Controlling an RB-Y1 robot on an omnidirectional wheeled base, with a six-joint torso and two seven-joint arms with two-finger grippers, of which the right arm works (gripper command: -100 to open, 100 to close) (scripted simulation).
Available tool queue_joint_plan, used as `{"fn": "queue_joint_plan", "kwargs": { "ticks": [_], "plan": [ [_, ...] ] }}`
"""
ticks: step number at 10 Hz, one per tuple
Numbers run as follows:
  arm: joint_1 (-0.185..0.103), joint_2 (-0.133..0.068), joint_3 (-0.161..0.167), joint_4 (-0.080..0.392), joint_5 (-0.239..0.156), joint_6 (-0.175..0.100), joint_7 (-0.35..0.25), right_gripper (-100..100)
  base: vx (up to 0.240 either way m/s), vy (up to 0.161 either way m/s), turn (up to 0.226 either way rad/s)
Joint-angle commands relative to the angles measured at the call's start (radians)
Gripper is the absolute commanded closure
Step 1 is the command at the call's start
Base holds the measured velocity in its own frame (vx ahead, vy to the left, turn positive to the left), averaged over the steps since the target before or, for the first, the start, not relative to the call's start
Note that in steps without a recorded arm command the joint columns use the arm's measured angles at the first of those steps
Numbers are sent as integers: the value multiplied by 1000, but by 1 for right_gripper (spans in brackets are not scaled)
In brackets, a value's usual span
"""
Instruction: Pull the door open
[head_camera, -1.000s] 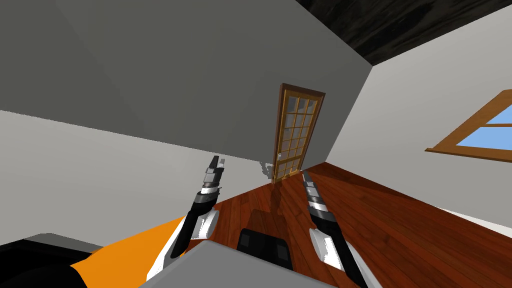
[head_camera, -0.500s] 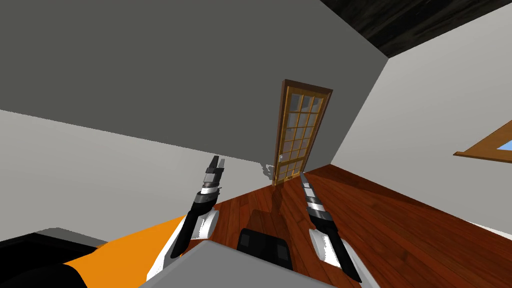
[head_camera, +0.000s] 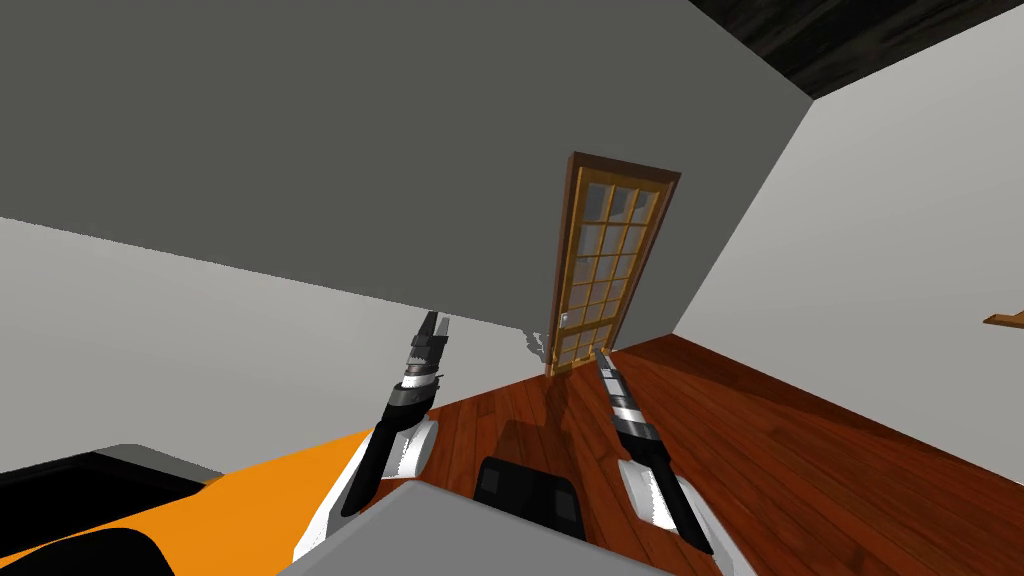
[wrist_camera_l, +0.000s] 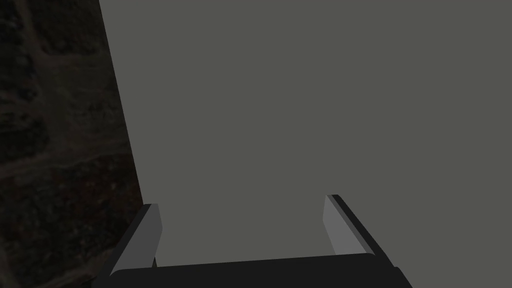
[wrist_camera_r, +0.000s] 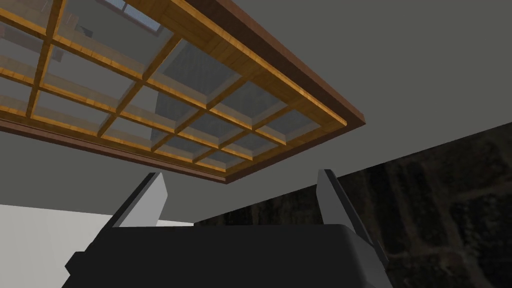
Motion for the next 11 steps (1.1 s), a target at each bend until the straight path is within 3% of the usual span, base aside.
{"fn": "queue_joint_plan", "kwargs": {
  "ticks": [1,11],
  "plan": [
    [-11,-4,-5,40,12,-14,32,-100,81,-58,65],
    [-95,-25,-36,293,85,-87,215,-100,87,-65,69]
  ]
}}
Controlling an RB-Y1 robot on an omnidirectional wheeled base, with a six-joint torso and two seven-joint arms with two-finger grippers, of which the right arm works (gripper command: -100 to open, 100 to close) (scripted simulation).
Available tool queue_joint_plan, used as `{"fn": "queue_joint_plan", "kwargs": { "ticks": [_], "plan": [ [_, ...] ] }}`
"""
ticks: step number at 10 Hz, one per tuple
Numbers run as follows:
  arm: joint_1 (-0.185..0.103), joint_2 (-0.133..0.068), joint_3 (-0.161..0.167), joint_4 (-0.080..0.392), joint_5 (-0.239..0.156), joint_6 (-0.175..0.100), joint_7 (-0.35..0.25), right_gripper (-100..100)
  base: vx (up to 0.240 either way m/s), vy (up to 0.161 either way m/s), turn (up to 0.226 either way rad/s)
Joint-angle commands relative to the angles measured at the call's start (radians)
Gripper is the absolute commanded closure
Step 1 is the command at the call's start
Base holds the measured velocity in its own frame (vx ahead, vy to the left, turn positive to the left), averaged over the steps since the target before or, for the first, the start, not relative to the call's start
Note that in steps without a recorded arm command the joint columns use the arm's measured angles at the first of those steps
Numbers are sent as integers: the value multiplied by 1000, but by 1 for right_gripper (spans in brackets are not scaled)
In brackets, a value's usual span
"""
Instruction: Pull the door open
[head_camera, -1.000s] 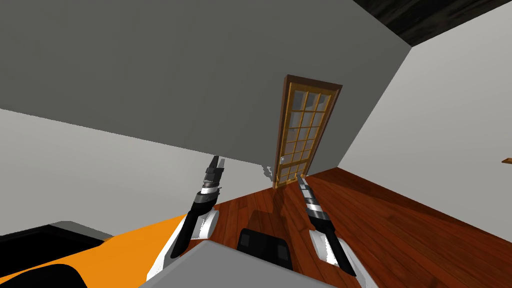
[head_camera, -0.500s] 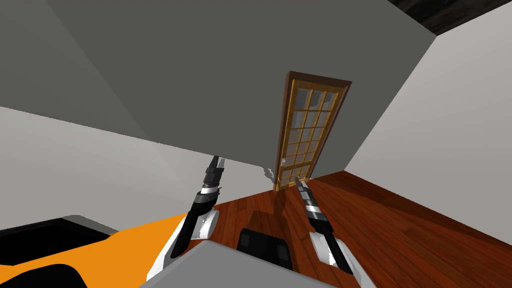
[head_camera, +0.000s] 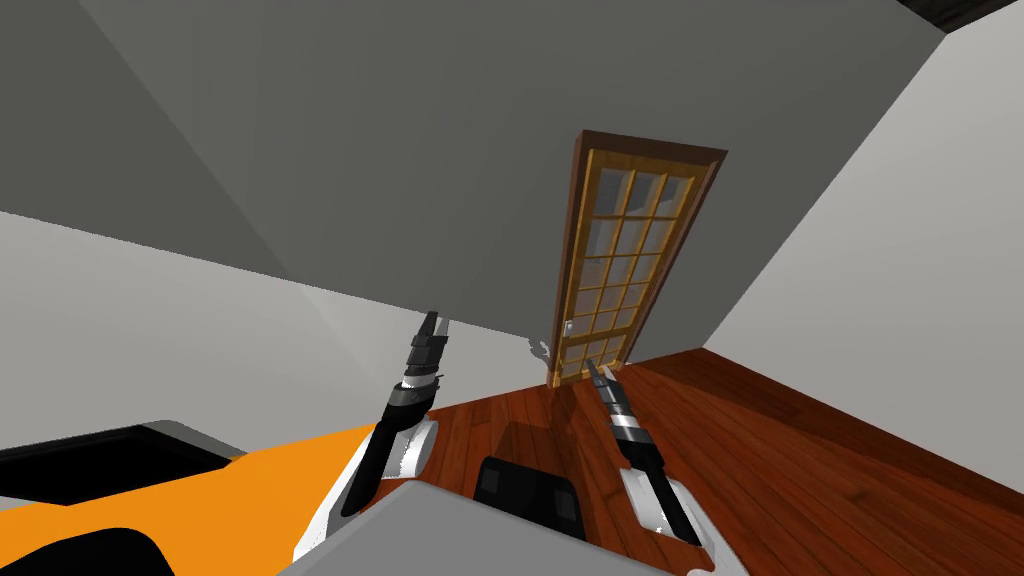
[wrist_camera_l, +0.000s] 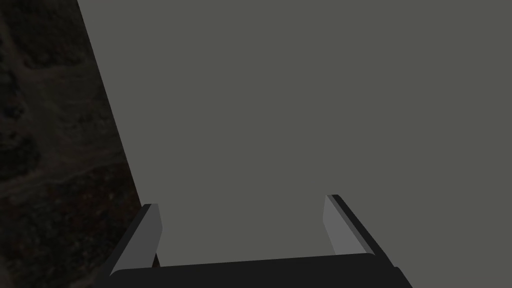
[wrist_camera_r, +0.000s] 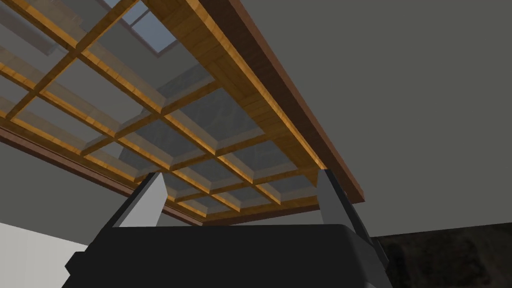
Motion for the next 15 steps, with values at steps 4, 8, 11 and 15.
{"fn": "queue_joint_plan", "kwargs": {
  "ticks": [4,8,11,15],
  "plan": [
    [-37,-9,-14,111,33,-30,84,-100,85,-64,67],
    [-69,-15,-26,205,61,-57,152,-100,78,-63,66],
    [-92,-20,-35,275,81,-78,203,-100,77,-67,62],
    [-120,-25,-45,359,105,-102,264,-100,82,-66,58]
  ]
}}
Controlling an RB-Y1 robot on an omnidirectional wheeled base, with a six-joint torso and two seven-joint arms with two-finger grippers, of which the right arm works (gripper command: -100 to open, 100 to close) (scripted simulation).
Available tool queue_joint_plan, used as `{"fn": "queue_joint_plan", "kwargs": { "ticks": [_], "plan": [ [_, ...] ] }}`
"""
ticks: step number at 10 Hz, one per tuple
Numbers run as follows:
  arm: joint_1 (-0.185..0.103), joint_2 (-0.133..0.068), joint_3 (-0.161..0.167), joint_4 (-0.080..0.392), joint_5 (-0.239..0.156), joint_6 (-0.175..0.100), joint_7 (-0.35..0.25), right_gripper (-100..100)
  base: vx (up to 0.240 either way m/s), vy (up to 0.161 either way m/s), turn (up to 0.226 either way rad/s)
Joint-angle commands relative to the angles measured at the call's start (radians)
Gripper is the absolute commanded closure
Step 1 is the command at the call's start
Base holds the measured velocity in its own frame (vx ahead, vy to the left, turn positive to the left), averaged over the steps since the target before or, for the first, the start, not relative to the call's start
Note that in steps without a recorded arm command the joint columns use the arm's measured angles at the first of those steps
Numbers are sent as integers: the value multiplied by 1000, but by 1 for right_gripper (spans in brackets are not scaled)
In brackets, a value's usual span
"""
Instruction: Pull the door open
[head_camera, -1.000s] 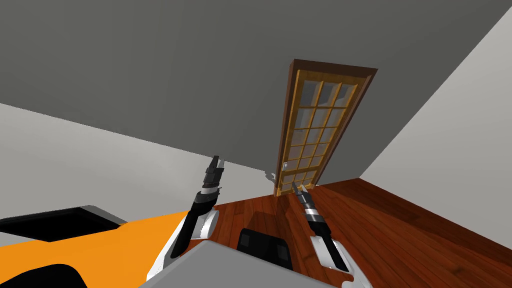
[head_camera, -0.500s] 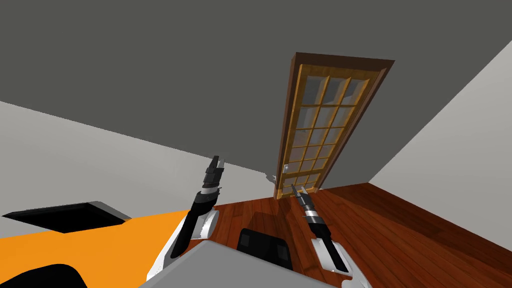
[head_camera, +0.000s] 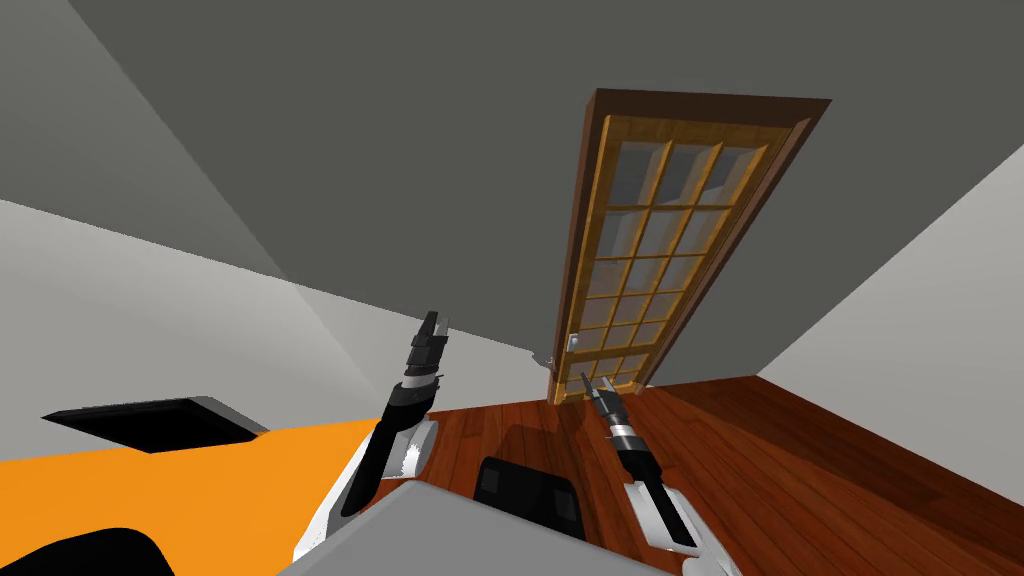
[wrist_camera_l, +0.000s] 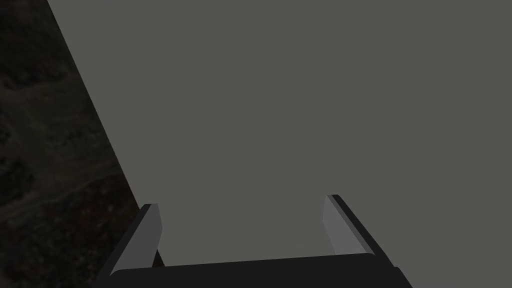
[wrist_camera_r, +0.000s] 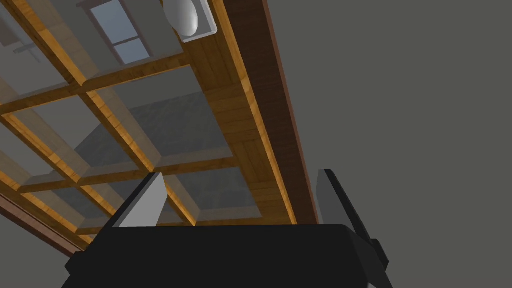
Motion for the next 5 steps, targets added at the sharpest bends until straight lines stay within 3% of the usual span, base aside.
{"fn": "queue_joint_plan", "kwargs": {
  "ticks": [1,5],
  "plan": [
    [-10,-2,-4,33,10,-10,26,-100,82,-61,63],
    [-41,-7,-16,127,37,-37,94,-100,75,-73,61]
  ]
}}
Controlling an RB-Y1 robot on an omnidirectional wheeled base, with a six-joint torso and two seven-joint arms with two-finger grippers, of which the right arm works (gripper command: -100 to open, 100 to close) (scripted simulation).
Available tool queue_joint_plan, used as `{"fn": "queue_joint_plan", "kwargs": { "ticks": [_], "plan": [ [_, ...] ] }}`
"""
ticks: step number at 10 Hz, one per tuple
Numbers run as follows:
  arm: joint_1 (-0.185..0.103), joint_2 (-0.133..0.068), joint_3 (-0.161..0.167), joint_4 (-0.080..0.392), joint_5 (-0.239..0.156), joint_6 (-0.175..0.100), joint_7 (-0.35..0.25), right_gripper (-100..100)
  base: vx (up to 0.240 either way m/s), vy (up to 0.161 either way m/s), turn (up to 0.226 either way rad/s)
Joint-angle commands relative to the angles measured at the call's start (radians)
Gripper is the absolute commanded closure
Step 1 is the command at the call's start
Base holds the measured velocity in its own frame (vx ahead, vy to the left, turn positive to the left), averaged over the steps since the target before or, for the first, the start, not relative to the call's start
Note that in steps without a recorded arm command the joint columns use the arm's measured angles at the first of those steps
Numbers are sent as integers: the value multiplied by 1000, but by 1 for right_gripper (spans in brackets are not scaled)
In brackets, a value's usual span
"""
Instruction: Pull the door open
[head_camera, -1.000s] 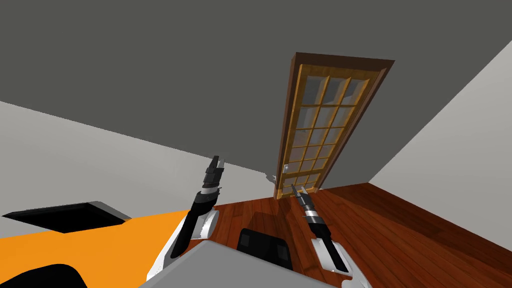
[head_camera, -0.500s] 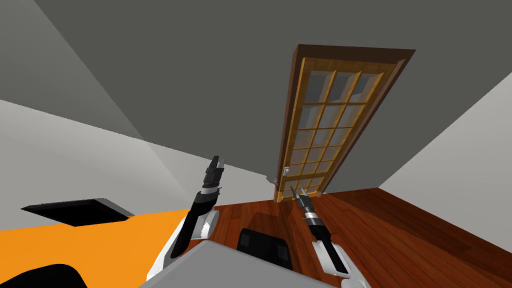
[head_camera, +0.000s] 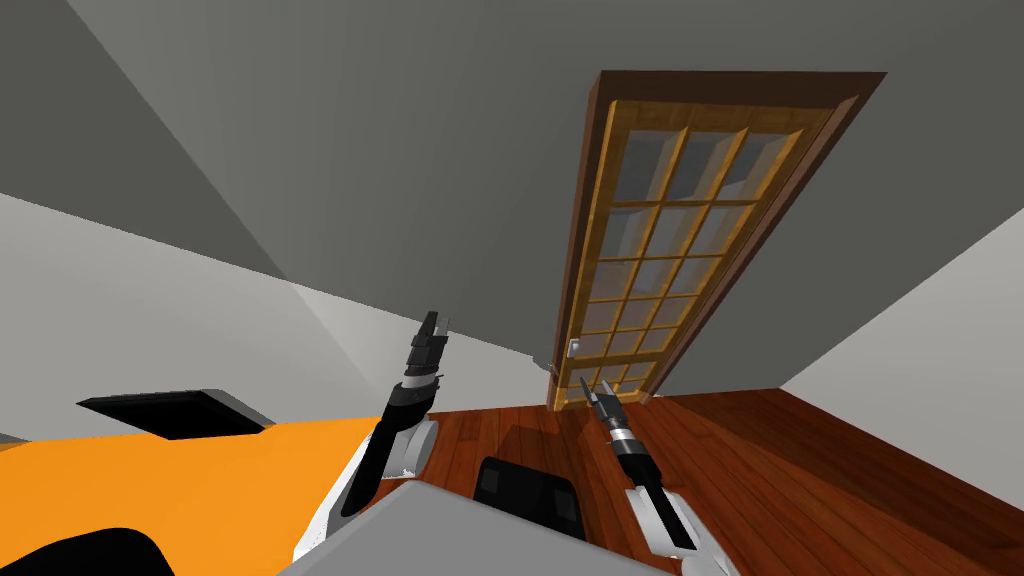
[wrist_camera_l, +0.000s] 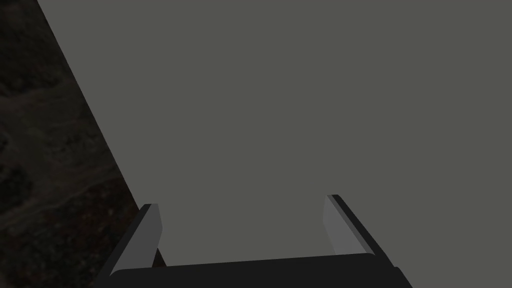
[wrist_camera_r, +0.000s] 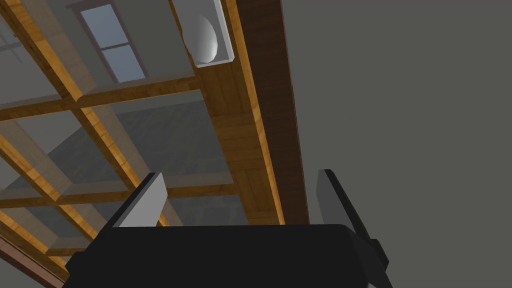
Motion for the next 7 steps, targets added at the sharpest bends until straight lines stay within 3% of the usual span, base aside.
{"fn": "queue_joint_plan", "kwargs": {
  "ticks": [1,3,7],
  "plan": [
    [-7,-2,-3,27,12,-6,28,-100,85,-85,71],
    [-18,-3,-8,60,21,-16,52,-100,68,-64,40],
    [-56,-9,-22,173,54,-49,134,-100,110,-91,76]
  ]
}}
